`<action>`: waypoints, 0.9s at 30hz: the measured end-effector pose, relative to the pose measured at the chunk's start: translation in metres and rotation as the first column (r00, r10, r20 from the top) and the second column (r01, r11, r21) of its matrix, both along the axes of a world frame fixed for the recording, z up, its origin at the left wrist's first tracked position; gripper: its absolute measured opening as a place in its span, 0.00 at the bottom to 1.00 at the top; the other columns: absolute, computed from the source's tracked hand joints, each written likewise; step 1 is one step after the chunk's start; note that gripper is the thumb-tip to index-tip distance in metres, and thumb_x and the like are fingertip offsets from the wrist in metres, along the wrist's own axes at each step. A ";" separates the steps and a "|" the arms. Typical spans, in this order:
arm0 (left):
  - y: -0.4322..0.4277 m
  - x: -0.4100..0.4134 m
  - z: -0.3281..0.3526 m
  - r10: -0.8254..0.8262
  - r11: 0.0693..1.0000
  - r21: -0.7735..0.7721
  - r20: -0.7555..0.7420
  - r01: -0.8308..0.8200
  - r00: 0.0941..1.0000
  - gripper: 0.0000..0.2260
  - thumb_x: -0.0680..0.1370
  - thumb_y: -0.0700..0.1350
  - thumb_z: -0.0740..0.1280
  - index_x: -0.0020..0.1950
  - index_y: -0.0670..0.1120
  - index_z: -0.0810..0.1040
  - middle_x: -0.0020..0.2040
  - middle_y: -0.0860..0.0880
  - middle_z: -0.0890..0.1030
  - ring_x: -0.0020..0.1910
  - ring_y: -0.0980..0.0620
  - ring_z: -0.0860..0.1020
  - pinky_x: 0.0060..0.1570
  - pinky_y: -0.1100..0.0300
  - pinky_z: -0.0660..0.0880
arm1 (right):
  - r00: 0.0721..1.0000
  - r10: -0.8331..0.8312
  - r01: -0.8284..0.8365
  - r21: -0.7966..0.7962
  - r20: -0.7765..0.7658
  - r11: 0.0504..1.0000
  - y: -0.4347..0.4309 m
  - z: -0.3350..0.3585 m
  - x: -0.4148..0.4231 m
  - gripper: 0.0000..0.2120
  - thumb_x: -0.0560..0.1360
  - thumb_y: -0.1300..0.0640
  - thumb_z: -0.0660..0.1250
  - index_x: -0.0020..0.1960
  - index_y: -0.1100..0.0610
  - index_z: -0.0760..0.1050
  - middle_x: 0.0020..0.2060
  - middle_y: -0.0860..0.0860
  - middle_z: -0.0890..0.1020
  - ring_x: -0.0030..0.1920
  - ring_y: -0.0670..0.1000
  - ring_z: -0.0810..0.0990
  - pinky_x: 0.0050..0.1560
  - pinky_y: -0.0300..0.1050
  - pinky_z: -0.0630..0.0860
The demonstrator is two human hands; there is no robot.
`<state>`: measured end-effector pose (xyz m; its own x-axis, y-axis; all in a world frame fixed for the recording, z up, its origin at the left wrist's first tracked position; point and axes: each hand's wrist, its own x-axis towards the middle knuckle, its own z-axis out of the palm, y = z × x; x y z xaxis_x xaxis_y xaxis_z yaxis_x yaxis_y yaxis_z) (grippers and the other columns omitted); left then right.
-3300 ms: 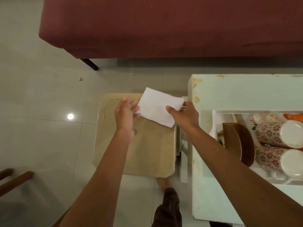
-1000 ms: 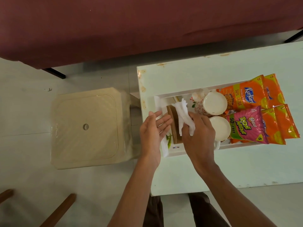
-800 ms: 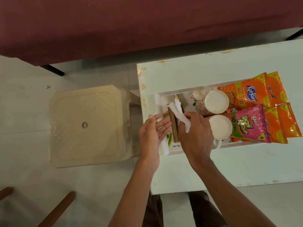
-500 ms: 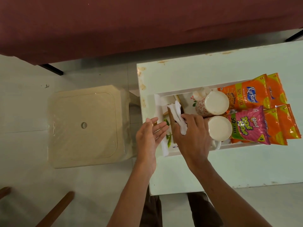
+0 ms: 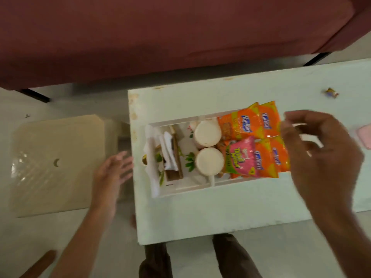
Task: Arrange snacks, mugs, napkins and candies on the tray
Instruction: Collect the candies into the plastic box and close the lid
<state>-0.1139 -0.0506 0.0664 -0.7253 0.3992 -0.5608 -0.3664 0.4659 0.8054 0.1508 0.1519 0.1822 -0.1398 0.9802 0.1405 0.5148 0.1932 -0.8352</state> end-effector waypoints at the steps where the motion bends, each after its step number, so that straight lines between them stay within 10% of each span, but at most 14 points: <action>1: -0.002 -0.001 0.000 0.002 1.000 -0.009 -0.018 -0.002 1.000 0.15 0.85 0.44 0.60 0.68 0.40 0.75 0.62 0.38 0.81 0.56 0.44 0.82 0.56 0.52 0.79 | 1.000 -0.008 0.007 -0.070 -0.012 0.998 0.023 0.004 0.021 0.04 0.76 0.49 0.67 0.51 0.43 0.79 0.44 0.39 0.83 0.45 0.42 0.82 0.43 0.37 0.79; 5: -0.001 -0.002 -0.012 0.039 0.998 -0.039 -0.027 -0.040 0.999 0.16 0.85 0.42 0.59 0.71 0.37 0.72 0.63 0.37 0.79 0.48 0.53 0.85 0.45 0.61 0.82 | 0.993 -0.020 -0.026 -0.390 -0.112 0.920 0.103 -0.019 0.085 0.07 0.79 0.57 0.65 0.53 0.50 0.80 0.48 0.48 0.85 0.52 0.51 0.84 0.53 0.46 0.79; 9: 0.004 0.010 -0.032 0.062 0.988 -0.138 -0.038 -0.067 0.997 0.16 0.84 0.43 0.61 0.71 0.40 0.73 0.67 0.39 0.78 0.62 0.41 0.78 0.57 0.49 0.77 | 0.991 -0.074 -0.006 -0.585 -0.113 0.811 0.145 -0.074 0.110 0.11 0.80 0.62 0.63 0.60 0.61 0.78 0.49 0.53 0.83 0.52 0.54 0.80 0.56 0.48 0.74; 14: 0.010 0.020 -0.060 0.008 0.981 -0.194 -0.081 -0.024 0.997 0.11 0.83 0.46 0.63 0.65 0.51 0.77 0.60 0.43 0.80 0.55 0.45 0.79 0.56 0.47 0.75 | 1.000 -0.010 0.019 -0.772 0.016 0.636 0.155 -0.148 0.117 0.10 0.79 0.63 0.64 0.59 0.62 0.78 0.54 0.59 0.82 0.52 0.57 0.80 0.60 0.53 0.75; 27: 0.038 0.017 -0.088 0.146 0.983 -0.131 0.168 -0.125 0.975 0.13 0.83 0.46 0.63 0.66 0.45 0.79 0.54 0.44 0.82 0.50 0.46 0.80 0.54 0.50 0.74 | 0.970 0.069 -0.241 -0.953 -0.232 0.184 0.163 -0.206 0.106 0.13 0.71 0.49 0.70 0.51 0.52 0.86 0.52 0.58 0.86 0.49 0.58 0.86 0.41 0.54 0.83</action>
